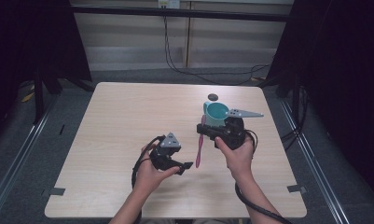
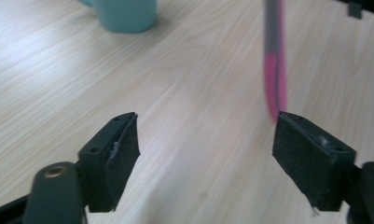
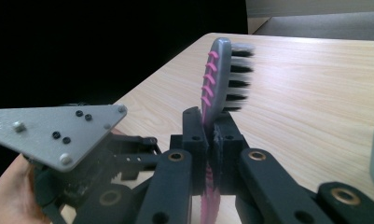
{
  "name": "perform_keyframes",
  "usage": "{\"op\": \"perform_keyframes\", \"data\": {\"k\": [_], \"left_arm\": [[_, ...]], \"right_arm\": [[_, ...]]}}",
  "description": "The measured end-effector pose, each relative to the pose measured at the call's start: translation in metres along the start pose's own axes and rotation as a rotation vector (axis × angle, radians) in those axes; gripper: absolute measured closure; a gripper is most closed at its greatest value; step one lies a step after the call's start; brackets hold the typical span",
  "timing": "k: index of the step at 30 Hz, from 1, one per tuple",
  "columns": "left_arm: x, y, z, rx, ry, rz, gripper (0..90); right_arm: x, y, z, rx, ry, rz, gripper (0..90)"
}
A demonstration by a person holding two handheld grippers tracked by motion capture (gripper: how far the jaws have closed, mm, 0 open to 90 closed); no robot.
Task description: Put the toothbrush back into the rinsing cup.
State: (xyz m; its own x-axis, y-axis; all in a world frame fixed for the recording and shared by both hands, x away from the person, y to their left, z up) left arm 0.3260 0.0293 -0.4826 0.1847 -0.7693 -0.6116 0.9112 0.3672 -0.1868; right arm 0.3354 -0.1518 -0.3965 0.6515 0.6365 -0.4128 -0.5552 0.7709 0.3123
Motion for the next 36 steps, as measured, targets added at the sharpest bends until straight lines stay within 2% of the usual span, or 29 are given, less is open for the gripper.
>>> {"op": "perform_keyframes", "data": {"k": [3,9,18,21,23,29,32,36], "left_arm": [[-0.004,0.007,-0.01,-0.008,0.012,0.018,21.1],[-0.008,0.012,-0.017,0.005,0.023,0.038,19.7],[-0.01,0.018,-0.029,-0.012,0.042,0.052,17.5],[-0.012,0.021,-0.033,-0.005,0.052,0.061,17.5],[-0.013,0.023,-0.036,-0.02,0.047,0.069,17.3],[-0.02,0.028,-0.04,-0.006,0.04,0.091,17.0],[-0.021,0.029,-0.044,0.007,0.059,0.098,16.9],[-0.021,0.031,-0.046,0.001,0.048,0.101,16.9]], "right_arm": [[-0.003,-0.002,0.002,-0.004,-0.007,-0.004,86.1],[-0.006,-0.005,0.005,-0.014,-0.015,-0.01,86.1],[-0.01,-0.004,0.007,-0.038,-0.006,-0.015,86.1],[-0.012,-0.006,0.009,-0.037,-0.01,-0.014,86.1],[-0.013,-0.007,0.01,-0.036,-0.012,-0.019,86.1],[-0.015,-0.011,0.016,-0.046,-0.021,-0.031,86.1],[-0.017,-0.014,0.019,-0.047,-0.024,-0.04,86.1],[-0.019,-0.016,0.021,-0.05,-0.027,-0.047,86.1]]}}
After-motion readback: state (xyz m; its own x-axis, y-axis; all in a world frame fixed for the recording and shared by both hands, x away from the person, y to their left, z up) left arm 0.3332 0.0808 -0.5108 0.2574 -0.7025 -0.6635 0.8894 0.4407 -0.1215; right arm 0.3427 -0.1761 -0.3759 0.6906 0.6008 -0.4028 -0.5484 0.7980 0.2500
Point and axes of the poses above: each handheld gripper's, and its own axes: x roughly forward along the jaws, z roughly out of its top, y roughly to its left, the point moved 4 cm from there along x, roughly forward along the jaws, and after that the axes turned 7 degrees about -z, right-handed, at the moved point
